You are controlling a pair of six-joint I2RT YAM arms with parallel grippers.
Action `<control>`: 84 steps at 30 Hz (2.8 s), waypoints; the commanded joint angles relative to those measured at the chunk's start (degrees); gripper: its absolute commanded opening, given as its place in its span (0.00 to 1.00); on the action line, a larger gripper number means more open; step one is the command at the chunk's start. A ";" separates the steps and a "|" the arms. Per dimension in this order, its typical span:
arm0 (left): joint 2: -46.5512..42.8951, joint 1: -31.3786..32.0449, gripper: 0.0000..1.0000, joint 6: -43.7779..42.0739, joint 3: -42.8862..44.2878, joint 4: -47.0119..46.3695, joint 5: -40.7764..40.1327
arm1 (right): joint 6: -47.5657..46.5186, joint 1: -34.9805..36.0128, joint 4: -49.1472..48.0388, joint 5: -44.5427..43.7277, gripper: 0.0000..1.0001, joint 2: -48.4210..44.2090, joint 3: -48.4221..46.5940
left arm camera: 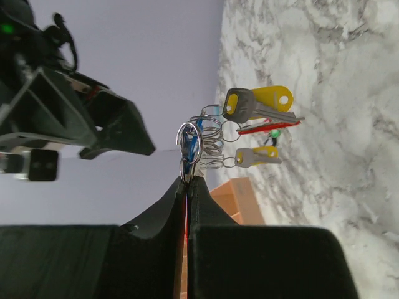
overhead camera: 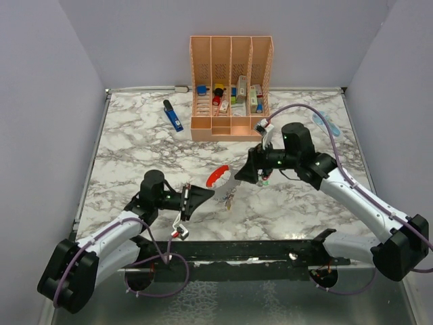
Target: Put the keys on the keyring
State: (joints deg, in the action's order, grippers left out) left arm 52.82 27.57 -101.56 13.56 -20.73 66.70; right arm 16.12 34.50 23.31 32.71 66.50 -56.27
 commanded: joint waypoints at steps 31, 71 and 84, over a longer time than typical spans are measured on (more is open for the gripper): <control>10.65 -3.91 0.00 -57.11 2.59 16.99 25.92 | -9.46 -14.21 -11.83 45.69 0.72 31.10 3.58; 21.35 -3.84 0.00 -57.11 8.36 -1.15 24.81 | 6.65 -11.87 -37.29 44.74 0.58 33.41 10.30; 21.73 -3.97 0.00 -57.17 7.59 -2.98 24.19 | 11.44 -11.90 -41.89 47.09 0.22 34.07 9.65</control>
State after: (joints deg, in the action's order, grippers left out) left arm 74.17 23.99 -118.19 20.88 -20.56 86.56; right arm 25.30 22.41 -14.70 76.23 99.35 -46.39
